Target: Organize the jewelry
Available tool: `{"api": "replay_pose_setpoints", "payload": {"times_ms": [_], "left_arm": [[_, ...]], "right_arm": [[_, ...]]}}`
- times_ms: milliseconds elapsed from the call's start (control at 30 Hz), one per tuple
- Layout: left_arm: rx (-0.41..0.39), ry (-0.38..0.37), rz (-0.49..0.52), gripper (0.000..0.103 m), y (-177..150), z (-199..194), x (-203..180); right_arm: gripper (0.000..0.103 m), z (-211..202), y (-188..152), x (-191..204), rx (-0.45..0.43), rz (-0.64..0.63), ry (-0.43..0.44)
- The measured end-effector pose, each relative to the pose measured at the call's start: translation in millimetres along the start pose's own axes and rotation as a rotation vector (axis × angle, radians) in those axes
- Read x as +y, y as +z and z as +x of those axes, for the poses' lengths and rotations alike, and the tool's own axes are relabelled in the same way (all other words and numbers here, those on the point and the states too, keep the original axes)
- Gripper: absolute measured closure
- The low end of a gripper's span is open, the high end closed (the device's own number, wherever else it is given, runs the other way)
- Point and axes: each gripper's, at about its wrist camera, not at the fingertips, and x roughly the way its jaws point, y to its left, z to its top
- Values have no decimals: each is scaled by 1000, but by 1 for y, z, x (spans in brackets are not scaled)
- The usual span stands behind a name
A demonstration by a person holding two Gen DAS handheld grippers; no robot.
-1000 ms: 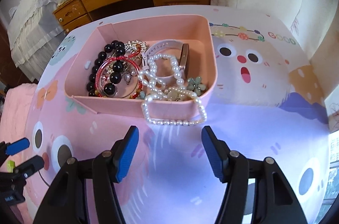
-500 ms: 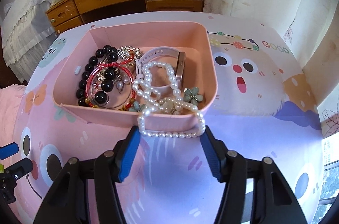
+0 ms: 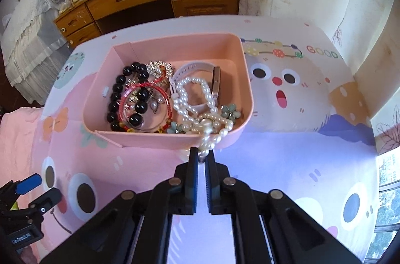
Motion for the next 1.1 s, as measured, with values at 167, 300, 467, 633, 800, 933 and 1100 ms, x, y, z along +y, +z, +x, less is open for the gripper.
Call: {"api": "replay_pose_setpoints", "payload": {"times_ms": [167, 300, 467, 633, 800, 933, 1100], "left_arm": [[-6, -5, 4, 27, 1, -2, -2], [-10, -12, 6, 27, 2, -3, -3], [-16, -18, 13, 27, 2, -5, -4], [-30, -21, 25, 27, 2, -9, -6], [-45, -28, 40, 27, 1, -17, -9], [-68, -10, 63, 27, -2, -32, -15], [-119, 63, 85, 20, -14, -67, -20]], "right_arm": [[98, -18, 9, -3, -6, 44, 69], [98, -36, 24, -3, -35, 90, 120], [98, -59, 48, 3, -129, 72, 133], [98, -64, 64, 14, -192, -15, 69], [98, -68, 63, 19, -192, -74, 15], [90, -75, 53, 20, -196, -98, -28], [72, -82, 29, 15, -144, -81, -24]]}}
